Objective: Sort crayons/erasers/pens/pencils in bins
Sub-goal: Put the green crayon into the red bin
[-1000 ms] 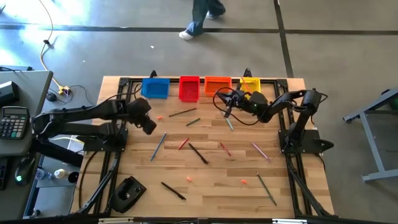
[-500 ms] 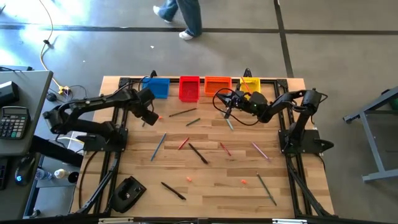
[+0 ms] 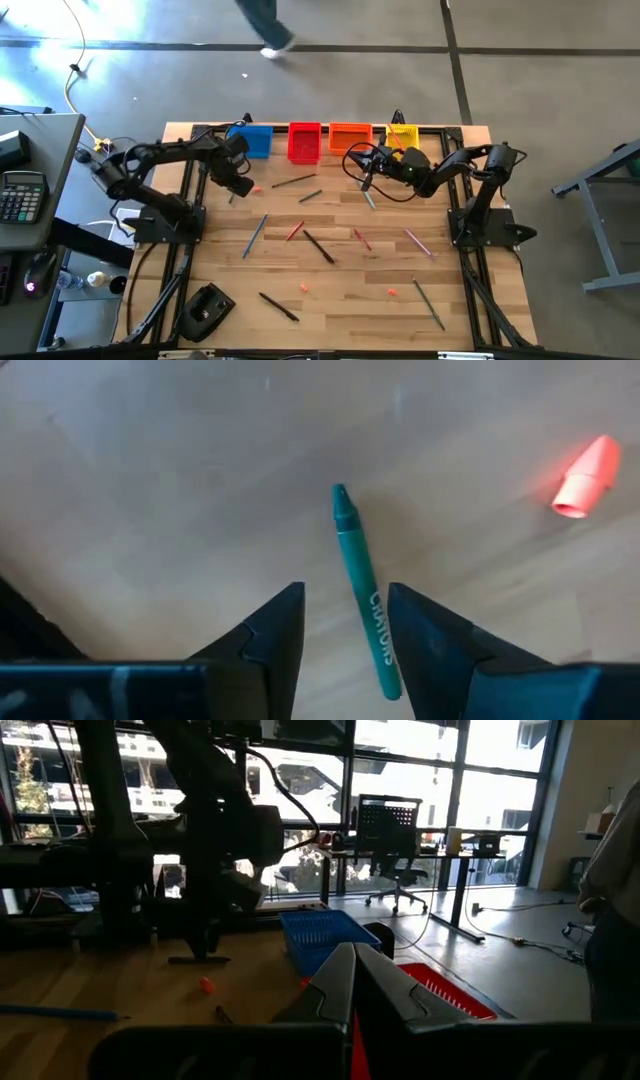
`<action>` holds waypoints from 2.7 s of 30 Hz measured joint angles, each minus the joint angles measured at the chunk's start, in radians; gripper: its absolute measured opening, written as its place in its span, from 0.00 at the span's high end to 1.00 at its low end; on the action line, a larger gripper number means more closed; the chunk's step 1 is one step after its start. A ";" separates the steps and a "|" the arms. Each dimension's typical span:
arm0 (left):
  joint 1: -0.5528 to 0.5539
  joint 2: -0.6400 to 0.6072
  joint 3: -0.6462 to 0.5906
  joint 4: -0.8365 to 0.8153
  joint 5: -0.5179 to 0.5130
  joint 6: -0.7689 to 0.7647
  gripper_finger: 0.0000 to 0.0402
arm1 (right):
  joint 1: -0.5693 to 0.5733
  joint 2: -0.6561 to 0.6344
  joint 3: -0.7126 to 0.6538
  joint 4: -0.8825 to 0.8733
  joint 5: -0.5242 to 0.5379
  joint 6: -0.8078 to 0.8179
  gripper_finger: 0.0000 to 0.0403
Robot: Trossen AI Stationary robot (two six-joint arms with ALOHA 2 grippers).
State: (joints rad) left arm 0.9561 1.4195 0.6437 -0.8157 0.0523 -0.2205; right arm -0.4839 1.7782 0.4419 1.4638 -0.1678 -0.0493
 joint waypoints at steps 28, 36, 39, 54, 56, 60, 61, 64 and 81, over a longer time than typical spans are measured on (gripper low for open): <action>-0.022 0.004 -0.003 0.047 0.153 0.064 0.97 | 0.000 0.000 0.000 -0.002 -0.006 0.007 1.00; -0.053 -0.055 -0.002 0.034 0.156 0.070 0.98 | 0.000 0.000 0.000 -0.004 -0.007 0.015 1.00; -0.068 -0.104 -0.002 0.031 0.158 0.069 0.98 | 0.000 0.000 0.000 -0.008 -0.007 0.015 1.00; -0.147 -0.338 -0.024 0.536 0.231 -0.078 0.99 | 0.000 0.000 0.001 -0.017 -0.007 0.022 1.00; -0.163 -0.316 -0.024 0.665 0.229 -0.098 0.99 | 0.000 0.000 0.001 -0.016 -0.007 0.019 1.00; -0.184 -0.229 0.028 0.816 0.220 -0.106 0.99 | 0.000 0.000 0.001 -0.016 -0.007 0.019 1.00; -0.188 -0.203 0.057 0.815 0.214 -0.095 0.99 | 0.000 0.000 0.001 -0.017 -0.007 0.023 1.00; -0.193 -0.111 0.152 0.804 0.204 -0.052 0.99 | 0.000 0.000 0.001 -0.017 -0.007 0.023 1.00; -0.158 0.501 0.627 0.603 0.091 0.095 0.99 | 0.000 0.000 0.001 -0.023 -0.007 0.023 1.00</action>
State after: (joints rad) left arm 0.7982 1.9205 1.2710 -0.2124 0.1433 -0.1255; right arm -0.4835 1.7782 0.4431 1.4407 -0.1745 -0.0265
